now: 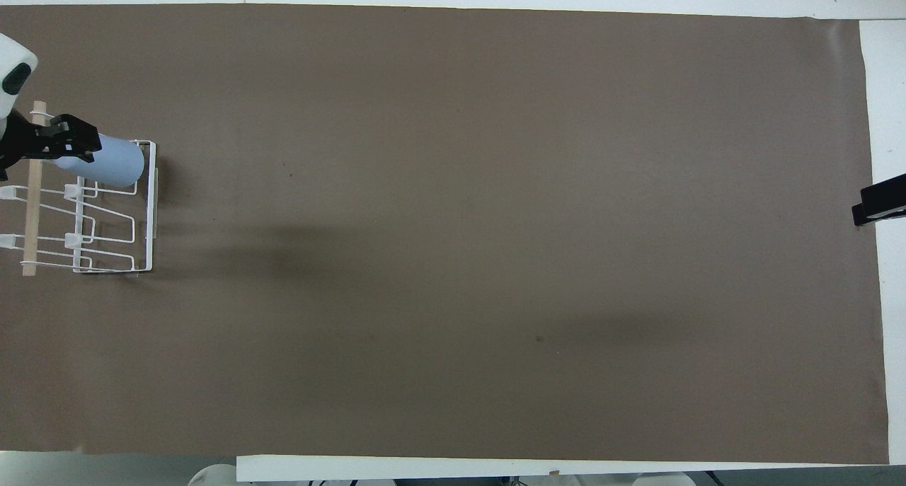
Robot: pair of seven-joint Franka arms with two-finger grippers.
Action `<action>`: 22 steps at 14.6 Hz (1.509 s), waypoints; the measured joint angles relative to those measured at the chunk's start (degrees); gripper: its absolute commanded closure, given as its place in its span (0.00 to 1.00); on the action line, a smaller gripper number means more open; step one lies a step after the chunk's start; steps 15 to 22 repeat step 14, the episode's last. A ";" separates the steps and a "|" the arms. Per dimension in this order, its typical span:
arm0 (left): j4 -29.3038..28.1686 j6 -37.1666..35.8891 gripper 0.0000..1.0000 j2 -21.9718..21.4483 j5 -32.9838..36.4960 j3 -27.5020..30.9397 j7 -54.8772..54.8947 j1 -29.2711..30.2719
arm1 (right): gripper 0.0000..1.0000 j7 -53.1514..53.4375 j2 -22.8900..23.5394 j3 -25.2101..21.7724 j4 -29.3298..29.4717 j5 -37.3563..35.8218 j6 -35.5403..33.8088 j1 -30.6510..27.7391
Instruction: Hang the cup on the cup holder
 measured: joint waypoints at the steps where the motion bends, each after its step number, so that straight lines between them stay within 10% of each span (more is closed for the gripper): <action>1: 0.30 -1.12 0.00 -0.34 -1.11 0.09 3.03 0.84 | 0.00 0.00 0.00 0.00 0.00 0.00 0.00 0.00; 7: 5.07 -12.44 0.00 -0.59 -7.97 0.11 23.52 5.30 | 0.00 0.00 0.00 0.00 0.00 0.00 0.00 0.00; 22: 15.10 -17.72 0.00 3.19 -14.87 -2.01 24.08 6.78 | 0.00 0.00 0.00 0.00 0.00 0.00 0.00 0.00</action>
